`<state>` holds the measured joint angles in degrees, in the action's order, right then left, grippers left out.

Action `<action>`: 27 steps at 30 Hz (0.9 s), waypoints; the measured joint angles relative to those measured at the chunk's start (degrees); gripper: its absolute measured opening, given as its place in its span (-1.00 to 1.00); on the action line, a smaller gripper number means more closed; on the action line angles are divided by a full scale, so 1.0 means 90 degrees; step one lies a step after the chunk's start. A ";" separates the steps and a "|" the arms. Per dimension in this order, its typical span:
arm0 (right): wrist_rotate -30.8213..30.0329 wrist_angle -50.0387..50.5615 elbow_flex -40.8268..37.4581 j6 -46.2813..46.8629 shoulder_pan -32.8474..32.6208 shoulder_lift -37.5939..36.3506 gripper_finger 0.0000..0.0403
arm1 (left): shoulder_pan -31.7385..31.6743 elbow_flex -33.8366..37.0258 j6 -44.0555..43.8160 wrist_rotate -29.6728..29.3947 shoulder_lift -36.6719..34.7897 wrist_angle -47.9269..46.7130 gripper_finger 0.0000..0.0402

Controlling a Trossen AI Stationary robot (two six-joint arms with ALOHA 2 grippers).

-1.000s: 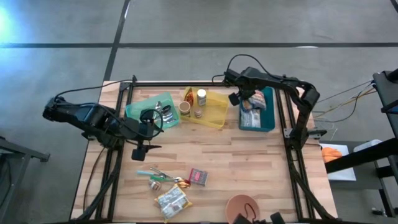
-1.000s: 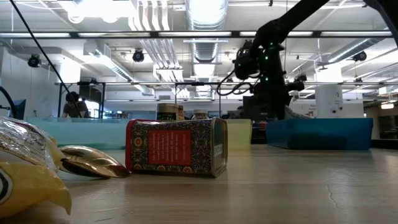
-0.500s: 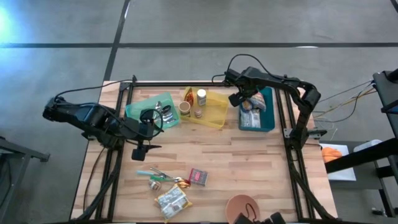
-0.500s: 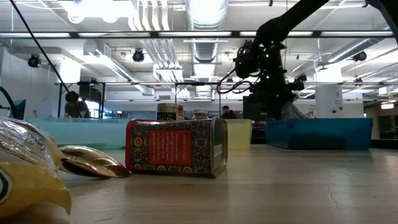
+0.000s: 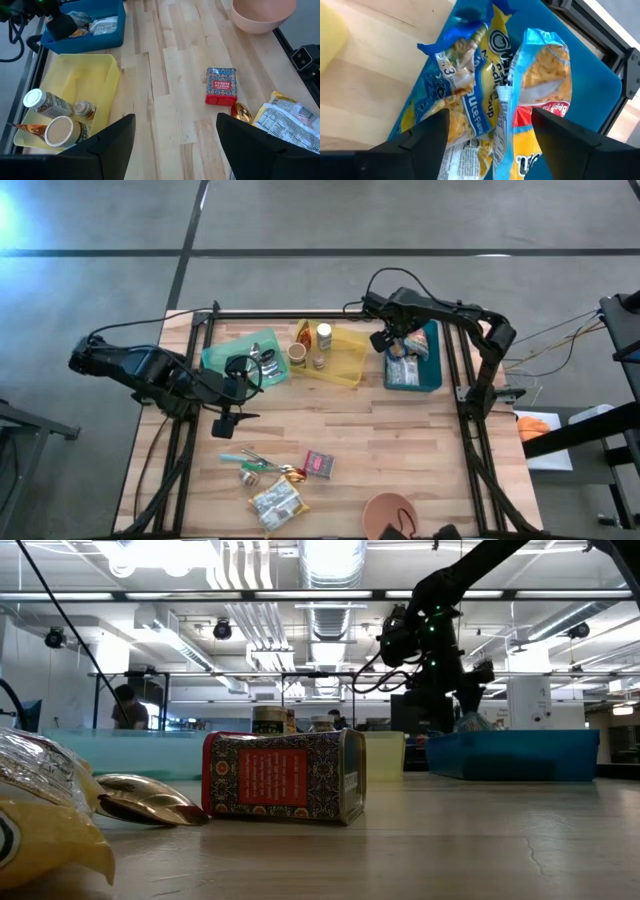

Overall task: Pick & Place Food Item
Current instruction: Put the red seasoning can into the yellow bin

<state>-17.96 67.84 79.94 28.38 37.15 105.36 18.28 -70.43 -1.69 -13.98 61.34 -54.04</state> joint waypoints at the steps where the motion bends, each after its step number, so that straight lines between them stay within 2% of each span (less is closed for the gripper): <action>1: -0.0002 0.0020 -0.0002 0.0013 0.0000 -0.0004 0.41 | 0.0000 0.0000 0.0000 0.0000 0.0000 0.0000 0.40; 7: -0.0527 0.0135 -0.0005 0.0203 -0.0052 -0.0278 0.44 | 0.0000 0.0000 0.0002 0.0000 0.0000 0.0000 0.40; 15: -0.0397 0.0216 -0.0037 0.0233 -0.0579 -0.1062 0.44 | 0.0000 0.0000 0.0000 0.0000 0.0000 -0.0001 0.40; 21: 0.0323 0.0213 -0.0039 0.0087 -0.1786 -0.1543 0.44 | 0.0000 0.0000 -0.0002 0.0000 0.0000 -0.0002 0.40; 27: 0.0389 0.0098 -0.0039 0.0419 -0.3497 -0.1608 0.44 | 0.0000 0.0000 -0.0030 0.0000 0.0000 -0.0001 0.40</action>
<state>-14.45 68.72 79.59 32.16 5.68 90.89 18.28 -70.43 -1.96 -13.98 61.34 -54.05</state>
